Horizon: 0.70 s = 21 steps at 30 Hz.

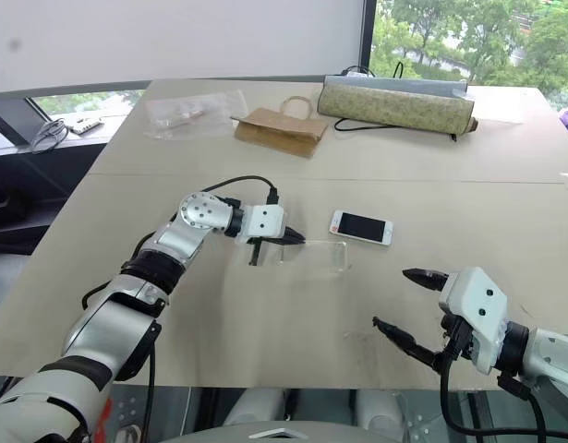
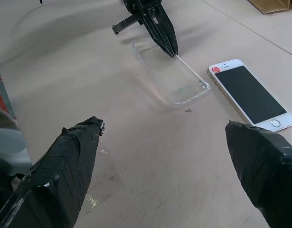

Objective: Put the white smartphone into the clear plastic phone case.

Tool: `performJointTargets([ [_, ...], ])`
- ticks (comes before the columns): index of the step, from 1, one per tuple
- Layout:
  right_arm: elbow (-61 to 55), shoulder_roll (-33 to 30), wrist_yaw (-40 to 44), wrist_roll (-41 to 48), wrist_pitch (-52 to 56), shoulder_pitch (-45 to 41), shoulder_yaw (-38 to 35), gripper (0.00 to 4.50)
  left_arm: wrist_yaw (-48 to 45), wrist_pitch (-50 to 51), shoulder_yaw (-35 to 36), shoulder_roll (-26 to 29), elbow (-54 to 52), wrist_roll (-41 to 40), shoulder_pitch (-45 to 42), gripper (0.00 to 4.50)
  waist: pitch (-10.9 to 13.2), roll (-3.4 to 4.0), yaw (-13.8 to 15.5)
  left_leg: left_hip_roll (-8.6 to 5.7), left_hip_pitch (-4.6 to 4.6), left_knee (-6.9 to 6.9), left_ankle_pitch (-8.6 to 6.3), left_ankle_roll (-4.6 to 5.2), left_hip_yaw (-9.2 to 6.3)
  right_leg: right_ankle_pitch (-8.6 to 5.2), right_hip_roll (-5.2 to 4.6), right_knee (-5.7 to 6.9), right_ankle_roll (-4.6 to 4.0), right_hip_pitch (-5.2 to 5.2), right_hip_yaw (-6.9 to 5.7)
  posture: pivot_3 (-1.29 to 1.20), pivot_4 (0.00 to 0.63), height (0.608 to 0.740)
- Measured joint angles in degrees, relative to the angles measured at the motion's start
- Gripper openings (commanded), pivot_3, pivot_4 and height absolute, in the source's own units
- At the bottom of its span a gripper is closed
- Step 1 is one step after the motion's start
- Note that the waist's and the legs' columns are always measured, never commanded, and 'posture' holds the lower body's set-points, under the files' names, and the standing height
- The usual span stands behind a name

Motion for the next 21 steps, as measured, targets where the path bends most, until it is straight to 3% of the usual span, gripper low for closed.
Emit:
performJointTargets([
  [2,0.0,0.0,-0.1,0.0,0.0,0.0,0.0,4.50,0.2,-0.7,0.0,-0.1,0.2,0.2,0.0,0.03,0.0,0.00,0.0,0.00,0.00,0.00,-0.01,0.01,0.00,0.00,0.00,0.00,0.00,0.01,0.00,0.00,0.150,0.740],
  [5,0.0,-0.1,-0.2,-0.2,0.0,-0.3,0.0,4.50,-0.3,-0.4,0.7,-0.6,0.6,-0.2,0.3,0.78,0.0,0.00,0.0,-0.02,0.01,0.00,-0.01,0.02,-0.01,0.00,0.00,0.02,0.00,0.01,-0.02,0.00,0.150,0.740],
  [13,0.9,-0.8,-2.0,0.1,2.4,-6.3,2.5,4.50,-2.0,4.0,3.8,-0.1,-3.0,-3.2,2.9,4.14,0.0,0.01,-0.9,-0.01,0.00,-0.01,-0.01,0.02,-0.04,0.00,-0.02,0.01,0.00,0.01,-0.04,0.00,0.150,0.740],
  [18,7.5,-3.7,-3.0,1.1,8.0,-18.2,9.1,4.50,-5.6,16.4,6.7,3.6,-16.6,-9.7,9.3,4.14,0.2,0.03,-2.0,0.02,0.02,-0.02,-0.01,0.02,-0.01,0.00,-0.01,0.02,-0.01,-0.03,0.05,0.00,0.150,0.740],
  [21,14.0,-4.0,-4.1,-4.0,8.5,-28.7,16.6,4.50,-6.1,23.1,9.5,7.3,-26.2,-13.3,13.3,4.14,0.2,0.12,-2.7,0.07,0.02,-0.07,0.00,0.00,-0.02,0.00,-0.01,0.02,-0.01,-0.07,0.05,0.00,0.150,0.740],
])
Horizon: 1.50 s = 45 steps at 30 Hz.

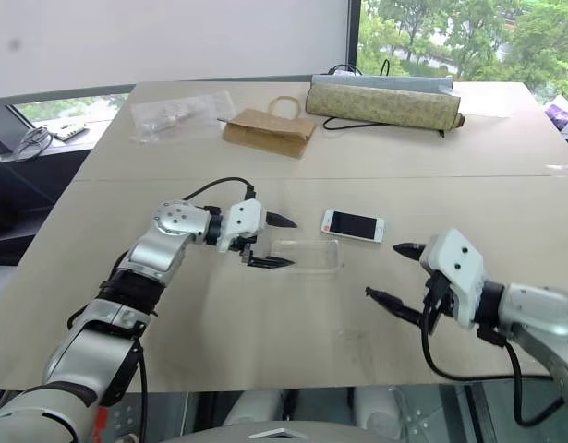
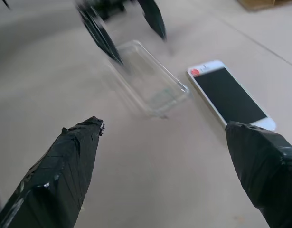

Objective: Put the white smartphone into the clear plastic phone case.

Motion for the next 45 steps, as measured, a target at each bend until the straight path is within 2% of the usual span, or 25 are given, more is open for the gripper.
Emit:
performJointTargets([
  [4,13.8,1.9,1.1,-11.0,-2.6,-15.5,13.9,4.50,1.9,10.9,4.6,4.8,-15.3,-5.9,9.6,4.14,0.1,0.08,-0.3,-0.01,-0.19,-0.14,0.14,-0.25,0.11,0.00,-0.01,0.01,0.00,-0.36,0.19,0.00,0.150,0.740],
  [5,14.9,2.2,1.4,-11.6,-2.8,-16.2,14.8,4.50,2.2,11.9,4.8,5.1,-16.4,-6.4,10.2,4.14,0.1,0.08,-0.1,0.00,-0.27,-0.14,0.14,-0.25,0.10,0.00,-0.01,0.00,0.00,-0.41,0.18,0.00,0.150,0.740],
  [7,22.7,3.8,4.7,-15.9,-2.8,-24.3,22.0,4.50,4.8,18.0,8.6,6.9,-23.8,-10.2,15.2,4.14,0.1,0.09,-0.3,-0.02,-0.50,-0.12,0.15,-0.26,0.18,0.01,-0.06,0.04,-0.01,-0.69,0.33,0.00,0.150,0.740],
  [10,33.3,5.2,9.9,-20.1,-4.5,-31.6,27.0,4.50,8.6,24.3,13.4,8.4,-32.4,-14.5,19.9,4.14,0.1,0.09,0.0,-0.01,-0.73,-0.07,0.15,-0.26,0.15,0.01,-0.16,0.00,-0.01,-0.91,0.27,0.00,0.150,0.740],
  [14,42.8,7.3,15.2,-23.3,-8.3,-36.0,29.9,4.50,12.6,29.8,17.9,9.3,-38.6,-19.0,24.4,4.14,0.1,0.12,0.4,-0.04,-1.17,-0.02,0.15,-0.27,0.13,0.03,-0.30,0.06,-0.02,-1.33,0.22,0.00,0.150,0.740],
  [17,53.2,10.6,21.3,-25.3,-11.2,-42.3,31.9,4.50,17.4,34.8,23.8,9.4,-46.4,-24.1,30.8,4.14,0.1,0.11,-0.4,-0.04,-1.16,-0.03,0.15,-0.28,0.23,0.04,-0.28,0.06,-0.03,-1.40,0.45,0.00,0.150,0.740],
  [22,64.8,13.8,27.0,-29.2,-15.6,-48.7,33.7,4.50,22.1,37.7,28.7,9.4,-52.7,-28.5,36.0,4.14,0.0,0.11,-0.4,0.00,-1.05,-0.06,0.15,-0.29,0.26,0.11,-0.22,0.10,-0.14,-1.38,0.48,0.00,0.150,0.740],
  [27,76.0,17.0,32.1,-33.6,-21.0,-53.8,35.2,4.50,25.4,37.6,30.7,9.4,-55.1,-29.8,40.2,4.14,0.0,0.08,-0.4,0.08,-0.49,-0.08,0.15,-0.29,0.43,0.29,-0.10,0.08,-0.21,-0.92,0.65,0.00,0.150,0.740],
  [28,77.7,17.5,32.8,-34.6,-22.2,-54.3,35.5,4.25,26.0,37.6,30.9,9.4,-55.2,-29.8,41.1,4.16,0.0,0.08,-0.3,0.08,-0.13,-0.17,0.14,-0.28,0.44,0.28,-0.09,0.02,-0.21,-0.63,0.66,0.00,0.150,0.740],
  [29,79.2,17.7,33.4,-35.3,-23.1,-54.7,35.5,3.92,26.5,37.5,31.1,9.3,-55.2,-29.8,41.8,4.17,0.0,0.08,-0.3,0.08,0.08,-0.21,0.02,-0.08,0.44,0.28,-0.09,-0.02,-0.21,-0.38,0.64,0.00,0.150,0.740],
  [30,79.9,17.7,33.6,-35.8,-23.6,-55.0,35.5,3.78,26.9,37.5,31.1,9.2,-55.3,-29.8,42.0,4.17,0.0,0.08,-0.2,0.09,0.10,-0.21,0.01,-0.05,0.42,0.28,-0.08,-0.01,-0.21,-0.38,0.62,0.00,0.150,0.740],
  [31,80.7,17.9,33.8,-36.3,-24.1,-55.3,35.3,3.24,27.3,37.4,31.2,9.1,-55.3,-29.9,42.3,4.17,-0.1,0.07,-0.1,0.08,0.10,-0.21,0.01,-0.06,0.38,0.28,-0.09,-0.01,-0.21,-0.39,0.58,0.00,0.150,0.740],
  [32,81.2,18.2,34.0,-36.7,-24.7,-55.4,35.0,2.94,28.1,37.2,31.7,8.7,-55.4,-29.9,43.0,4.17,-0.1,0.05,-0.1,0.08,0.10,-0.20,0.01,-0.06,0.37,0.28,-0.10,-0.01,-0.21,-0.39,0.58,0.00,0.150,0.740],
  [39,80.6,18.5,33.1,-37.9,-28.3,-53.2,31.8,2.92,28.7,33.3,31.1,8.3,-53.6,-26.7,47.2,4.17,-0.1,0.05,-0.1,0.09,0.09,-0.22,0.13,-0.29,0.40,0.28,-0.11,-0.01,-0.21,-0.39,0.63,0.00,0.150,0.740],
  [43,74.5,16.8,32.6,-37.7,-27.7,-49.8,29.3,2.92,28.1,31.7,30.6,8.3,-51.5,-25.9,47.0,4.17,-0.1,0.13,0.2,0.07,-0.01,-0.22,0.13,-0.27,0.39,0.28,-0.14,-0.02,-0.21,-0.43,0.59,0.00,0.150,0.740],
  [45,67.9,15.1,34.0,-36.2,-23.6,-47.1,28.1,2.92,27.8,31.1,30.5,8.4,-50.3,-25.7,46.9,4.17,0.0,0.21,0.5,0.07,-0.32,-0.23,0.13,-0.29,0.38,0.28,-0.15,-0.02,-0.21,-0.74,0.61,0.00,0.150,0.740],
])
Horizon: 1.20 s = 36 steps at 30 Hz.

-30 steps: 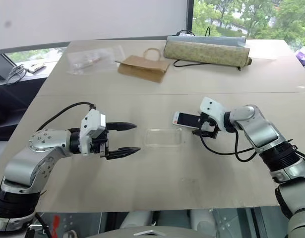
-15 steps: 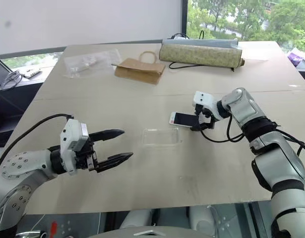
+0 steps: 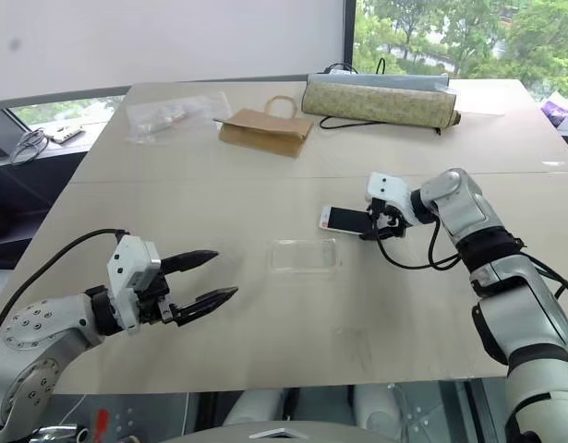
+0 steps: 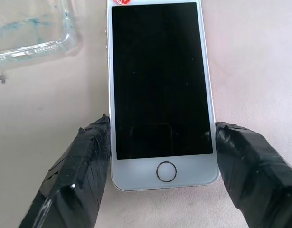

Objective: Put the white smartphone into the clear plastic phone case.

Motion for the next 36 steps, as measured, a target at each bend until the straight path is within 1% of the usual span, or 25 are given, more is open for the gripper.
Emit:
performJointTargets([
  [2,-10.5,-2.2,2.4,2.5,5.4,2.6,-0.3,2.92,-0.3,-0.4,0.0,0.0,1.4,0.3,0.0,4.17,0.0,0.07,0.0,0.02,-0.48,-0.01,0.01,-0.02,0.00,0.00,0.01,0.02,0.00,-0.55,0.01,0.00,0.150,0.740],
  [4,-17.4,-3.1,3.3,3.9,8.4,3.6,-0.6,2.92,-0.6,-1.0,-0.1,0.1,2.4,0.5,-0.2,4.17,0.0,0.08,-0.5,0.04,-1.03,0.00,0.03,-0.05,-0.01,0.00,0.03,0.09,0.01,-1.12,0.03,0.00,0.150,0.740],
  [5,-23.9,-3.7,3.6,4.9,10.9,4.7,-0.7,2.92,-0.9,-1.5,-0.2,0.1,3.4,1.1,-0.4,4.17,0.0,0.08,-0.6,0.04,-1.02,-0.02,0.03,-0.06,-0.07,0.00,0.03,0.04,0.01,-1.14,-0.03,0.00,0.150,0.740],
  [8,-30.6,-3.6,2.4,5.0,13.3,6.1,-0.2,2.92,-0.9,-2.6,-0.5,0.1,4.9,2.3,-1.3,4.17,0.0,0.06,-0.6,0.00,-1.00,-0.14,0.03,-0.06,-0.08,0.00,-0.02,-0.06,0.01,-1.14,-0.06,0.00,0.150,0.740],
  [10,-34.1,-2.3,0.4,3.5,14.2,8.3,3.1,2.92,-0.9,-3.6,-1.1,0.1,6.2,3.8,-1.6,4.17,0.0,0.05,-0.6,-0.05,-0.99,-0.15,0.03,-0.06,-0.07,0.00,-0.06,-0.06,0.01,-1.13,-0.04,0.00,0.150,0.740],
  [13,-34.2,-2.2,-1.3,1.2,13.9,9.6,5.8,2.92,-0.9,-4.5,-2.1,0.0,6.7,4.8,-1.2,4.17,0.0,0.05,-0.3,-0.07,-0.97,-0.12,0.03,-0.05,-0.05,0.01,-0.08,-0.03,0.01,-1.12,-0.04,0.00,0.150,0.740],
  [20,-33.9,-2.0,-2.1,-0.9,11.8,8.7,6.9,2.92,-0.7,-5.9,-2.4,-0.4,6.7,6.0,-0.9,4.17,0.0,0.03,-0.4,-0.05,-0.88,-0.13,0.03,-0.06,-0.04,0.01,-0.05,0.02,0.01,-1.08,-0.03,0.00,0.150,0.740],
  [26,-31.4,-1.0,-1.9,-2.3,11.8,5.7,8.4,2.92,-0.7,-6.6,-3.4,-0.7,6.7,6.8,-0.5,4.17,0.0,0.02,-0.6,-0.05,-0.85,-0.13,0.03,-0.06,-0.02,0.01,-0.05,0.04,0.01,-1.08,-0.01,0.00,0.150,0.740],
  [29,-30.5,0.0,-1.7,-3.3,13.5,3.7,9.5,2.92,-0.7,-7.0,-4.1,-0.8,6.7,7.1,-0.5,4.17,0.0,0.02,-0.7,-0.04,-0.86,-0.13,0.03,-0.06,-0.02,0.01,-0.03,0.04,0.01,-1.09,0.00,0.00,0.150,0.740],
  [36,-31.6,0.1,-0.8,-5.3,15.3,2.2,11.3,2.92,0.2,-7.1,-4.2,-1.5,6.7,7.0,-0.5,4.17,0.0,0.03,-0.6,-0.04,-0.88,-0.16,0.03,-0.06,-0.04,0.01,-0.05,-0.01,0.01,-1.10,-0.02,0.00,0.150,0.740],
])
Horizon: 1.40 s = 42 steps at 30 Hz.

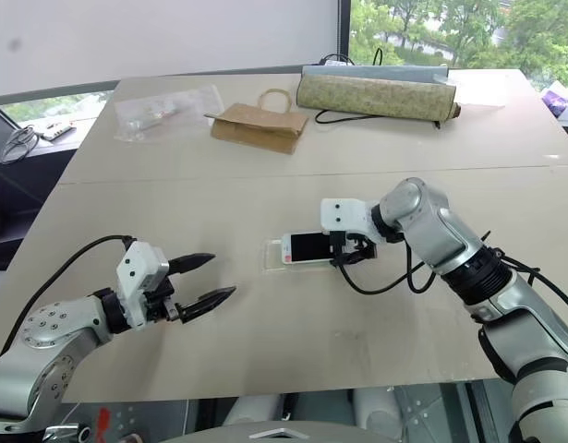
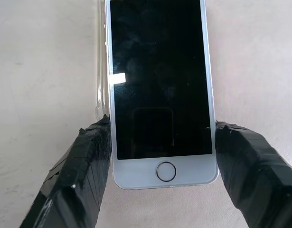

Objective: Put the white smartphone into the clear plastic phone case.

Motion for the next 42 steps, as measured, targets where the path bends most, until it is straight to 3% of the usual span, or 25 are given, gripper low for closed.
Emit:
performJointTargets([
  [3,-1.4,-0.6,-0.6,-3.7,-2.1,-0.7,2.1,2.92,0.1,-0.2,0.0,-0.2,0.0,0.0,0.0,4.17,0.0,-0.03,0.0,0.00,0.04,-0.01,0.00,0.00,0.00,0.00,0.01,0.02,0.00,0.01,0.00,0.00,0.150,0.740],
  [17,-6.4,0.0,2.1,-3.8,8.6,-1.1,3.2,2.92,0.6,-1.2,-0.3,-1.2,-0.2,0.0,2.2,4.17,0.0,-0.04,0.1,0.00,0.00,-0.01,0.00,0.00,-0.01,0.00,0.00,0.00,0.00,0.00,-0.01,0.00,0.150,0.740],
  [42,-11.3,-1.0,3.4,-5.7,10.7,-2.2,7.2,2.91,3.0,-1.0,-2.7,-1.8,-1.4,0.1,1.0,4.17,0.0,-0.04,0.1,0.00,0.00,-0.01,0.00,0.00,-0.01,0.00,0.00,0.01,0.00,0.00,-0.02,0.00,0.150,0.740],
])
